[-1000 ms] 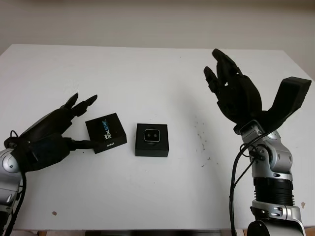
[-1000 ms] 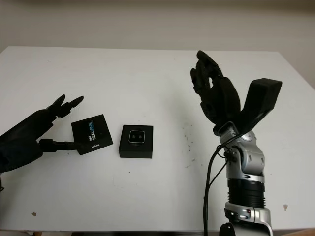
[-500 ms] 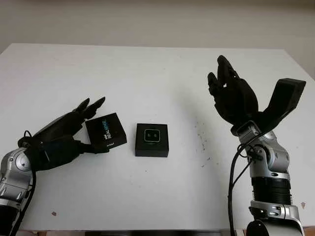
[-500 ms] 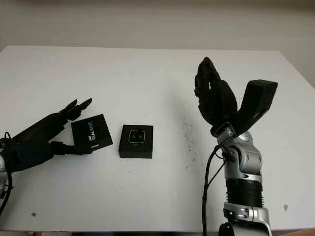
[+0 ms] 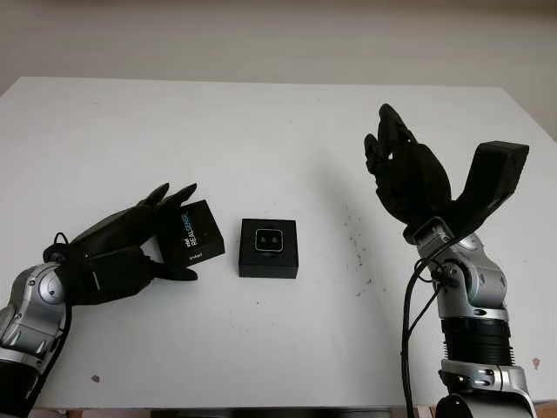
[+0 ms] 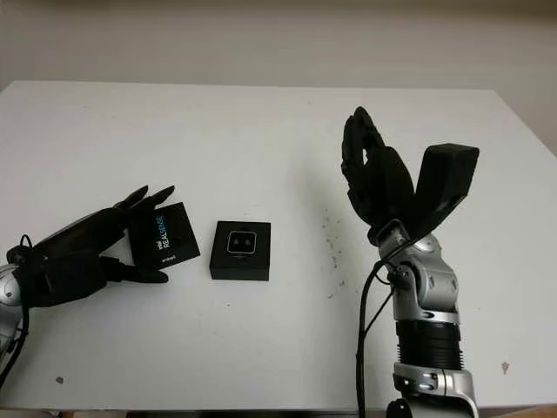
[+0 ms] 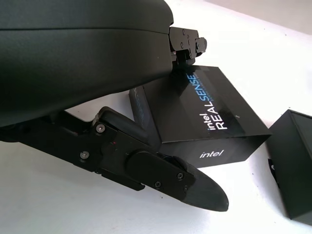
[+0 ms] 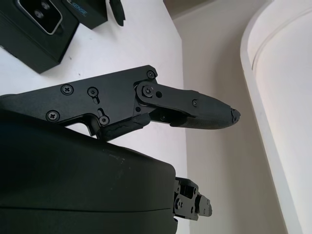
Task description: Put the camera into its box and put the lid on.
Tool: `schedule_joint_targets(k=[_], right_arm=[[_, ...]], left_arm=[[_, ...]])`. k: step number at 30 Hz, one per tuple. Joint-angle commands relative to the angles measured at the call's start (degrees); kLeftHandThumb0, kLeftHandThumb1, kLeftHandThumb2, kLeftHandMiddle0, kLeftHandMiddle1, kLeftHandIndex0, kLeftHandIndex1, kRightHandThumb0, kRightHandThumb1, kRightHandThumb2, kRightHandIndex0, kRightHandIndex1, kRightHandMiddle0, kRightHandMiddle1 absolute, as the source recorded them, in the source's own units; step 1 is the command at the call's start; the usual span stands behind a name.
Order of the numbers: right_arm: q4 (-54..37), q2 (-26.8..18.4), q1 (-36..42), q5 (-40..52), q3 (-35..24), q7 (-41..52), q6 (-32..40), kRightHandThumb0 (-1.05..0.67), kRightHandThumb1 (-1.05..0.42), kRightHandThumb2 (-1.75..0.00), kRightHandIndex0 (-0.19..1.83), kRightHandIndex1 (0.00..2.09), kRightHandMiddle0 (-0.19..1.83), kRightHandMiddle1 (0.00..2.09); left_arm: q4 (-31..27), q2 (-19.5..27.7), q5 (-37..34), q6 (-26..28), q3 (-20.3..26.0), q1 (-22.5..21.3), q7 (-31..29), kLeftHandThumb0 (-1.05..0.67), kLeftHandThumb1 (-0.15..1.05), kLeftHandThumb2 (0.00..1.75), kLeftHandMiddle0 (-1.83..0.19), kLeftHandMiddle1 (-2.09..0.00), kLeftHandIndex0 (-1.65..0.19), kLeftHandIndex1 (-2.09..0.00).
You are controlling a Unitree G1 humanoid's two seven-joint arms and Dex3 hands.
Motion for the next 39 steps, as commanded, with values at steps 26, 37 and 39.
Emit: schedule_joint_targets(k=[26, 37, 39], right_arm=[[-1.0, -1.8, 1.6, -3.1, 1.7, 4.8, -0.4, -0.67, -1.05, -0.60, -0.17, 0.05, -0.12, 0.06], [0.1, -1.6, 1.5, -3.7, 1.9, 5.0, -0.9, -0.67, -1.05, -0.59, -0.14, 0.06, -0.10, 0.07], [0.3, -1.5, 1.5, -3.6, 1.8, 5.0, -1.0, -0.67, -1.05, -0.58, -0.14, 0.06, -0.09, 0.07]], left_arm=[[11.8, -6.6, -9.3, -14.1, 2.1, -1.8, 6.6, -0.15, 1.02, 0.05, -0.37, -1.32, -0.33, -1.24], [9.5, -6.5, -10.1, -10.3, 2.8, -0.8, 6.5, -0.14, 1.01, 0.05, -0.32, -1.38, -0.29, -1.27], [9.2, -6.4, -10.2, -9.7, 3.0, -0.7, 6.4, -0.14, 1.01, 0.05, -0.31, -1.37, -0.28, -1.27]])
